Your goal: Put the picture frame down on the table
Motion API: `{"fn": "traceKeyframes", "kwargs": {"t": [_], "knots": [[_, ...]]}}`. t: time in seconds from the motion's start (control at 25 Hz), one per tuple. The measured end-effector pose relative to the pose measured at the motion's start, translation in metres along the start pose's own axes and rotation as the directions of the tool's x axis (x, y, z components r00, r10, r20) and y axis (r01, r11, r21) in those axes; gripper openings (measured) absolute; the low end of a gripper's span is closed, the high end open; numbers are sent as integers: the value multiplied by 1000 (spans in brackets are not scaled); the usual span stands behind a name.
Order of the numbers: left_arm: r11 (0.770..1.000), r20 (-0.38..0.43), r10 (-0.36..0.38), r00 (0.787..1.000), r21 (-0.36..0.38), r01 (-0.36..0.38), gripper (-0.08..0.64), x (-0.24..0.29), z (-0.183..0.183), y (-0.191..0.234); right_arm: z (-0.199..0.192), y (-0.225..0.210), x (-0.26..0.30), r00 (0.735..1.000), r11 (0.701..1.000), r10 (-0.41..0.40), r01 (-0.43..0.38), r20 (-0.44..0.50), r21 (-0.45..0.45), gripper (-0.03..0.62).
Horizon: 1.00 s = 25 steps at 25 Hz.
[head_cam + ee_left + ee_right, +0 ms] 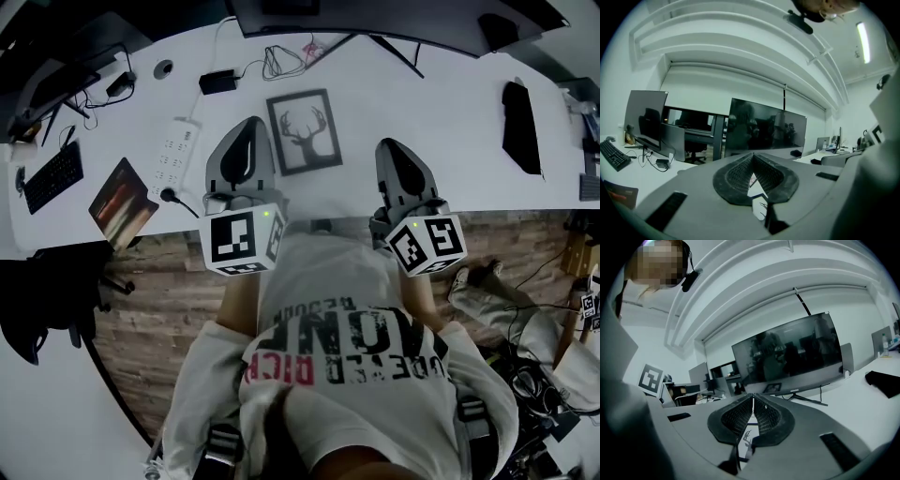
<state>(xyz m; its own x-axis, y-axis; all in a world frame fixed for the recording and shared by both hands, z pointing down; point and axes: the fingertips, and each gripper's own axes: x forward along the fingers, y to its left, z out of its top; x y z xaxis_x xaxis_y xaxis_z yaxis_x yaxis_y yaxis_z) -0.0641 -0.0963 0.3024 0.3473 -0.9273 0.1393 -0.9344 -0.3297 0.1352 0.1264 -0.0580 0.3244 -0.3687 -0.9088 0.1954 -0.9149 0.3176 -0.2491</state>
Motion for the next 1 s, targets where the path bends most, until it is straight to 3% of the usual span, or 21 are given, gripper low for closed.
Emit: {"fn": "traceKeyframes", "kwargs": {"t": [0.4, 0.76, 1.0], "knots": [[998, 92, 49, 995, 43, -53, 3, -57, 17, -41, 20, -5, -53, 994, 996, 72, -68, 76, -60, 8], [997, 113, 71, 991, 18, -74, 3, -106, 10, -59, 28, -3, -89, 990, 996, 70, -62, 123, -72, 8], [997, 104, 75, 992, 1, -76, 3, -118, 4, -48, 30, 9, -95, 990, 995, 57, -46, 126, -88, 6]]}}
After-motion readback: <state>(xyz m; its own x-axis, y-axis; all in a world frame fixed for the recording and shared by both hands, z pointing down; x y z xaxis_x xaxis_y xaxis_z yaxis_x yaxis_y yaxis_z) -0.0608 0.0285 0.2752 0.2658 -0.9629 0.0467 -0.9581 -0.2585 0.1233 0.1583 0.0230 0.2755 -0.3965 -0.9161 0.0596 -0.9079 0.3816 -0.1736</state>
